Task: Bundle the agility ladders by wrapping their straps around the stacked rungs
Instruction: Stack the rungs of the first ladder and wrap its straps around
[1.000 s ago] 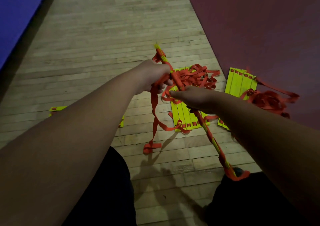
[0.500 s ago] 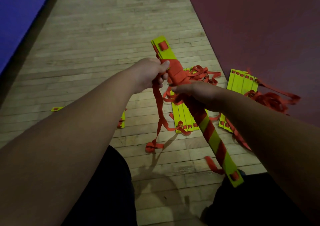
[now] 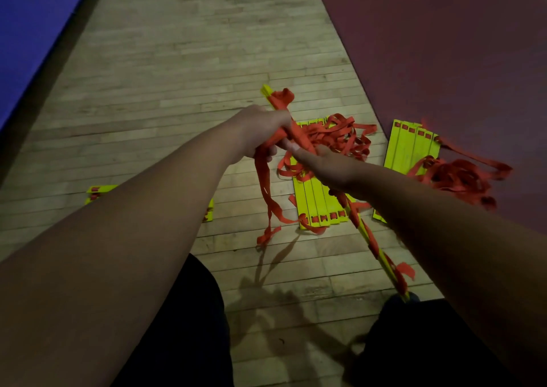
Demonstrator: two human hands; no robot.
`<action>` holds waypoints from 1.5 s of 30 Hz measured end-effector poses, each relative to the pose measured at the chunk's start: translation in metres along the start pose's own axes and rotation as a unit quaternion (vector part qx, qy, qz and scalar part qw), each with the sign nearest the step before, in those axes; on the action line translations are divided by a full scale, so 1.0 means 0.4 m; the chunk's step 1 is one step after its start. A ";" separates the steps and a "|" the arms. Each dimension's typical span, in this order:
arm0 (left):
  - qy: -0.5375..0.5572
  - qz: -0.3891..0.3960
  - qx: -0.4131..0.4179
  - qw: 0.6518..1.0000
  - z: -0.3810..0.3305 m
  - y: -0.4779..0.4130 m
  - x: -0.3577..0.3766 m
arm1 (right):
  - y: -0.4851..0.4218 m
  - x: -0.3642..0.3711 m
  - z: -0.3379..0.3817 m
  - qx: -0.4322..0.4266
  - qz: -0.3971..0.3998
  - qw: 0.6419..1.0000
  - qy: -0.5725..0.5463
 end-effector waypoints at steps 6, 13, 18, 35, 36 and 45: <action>0.003 -0.015 0.012 1.000 0.020 -0.015 -0.018 | -0.026 -0.018 -0.019 -0.012 -0.025 0.998 0.056; 0.060 0.023 0.036 0.997 -0.004 -0.010 -0.023 | 0.006 -0.056 0.025 -0.050 -0.028 0.998 -0.039; 0.097 0.043 0.050 0.993 -0.012 0.000 -0.027 | 0.015 -0.062 0.044 -0.048 0.001 0.998 -0.048; 0.069 0.042 -0.016 0.997 0.020 -0.022 0.000 | 0.006 -0.017 -0.005 0.003 0.011 1.000 -0.009; 0.061 0.042 -0.017 0.997 0.019 -0.018 0.002 | 0.006 -0.009 -0.004 0.008 0.021 1.000 -0.008; 0.056 0.014 0.008 0.998 0.021 -0.028 -0.023 | -0.009 -0.034 -0.003 -0.029 -0.021 0.999 0.011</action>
Point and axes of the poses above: each hand's wrist, its own y-axis away from the middle knuckle, its own x-axis out of the palm, z = x × y, the point moved 7 cm from there along -y, towards the middle knuckle, and after that the axes turned 10 degrees about -x, right-handed, at the moved point
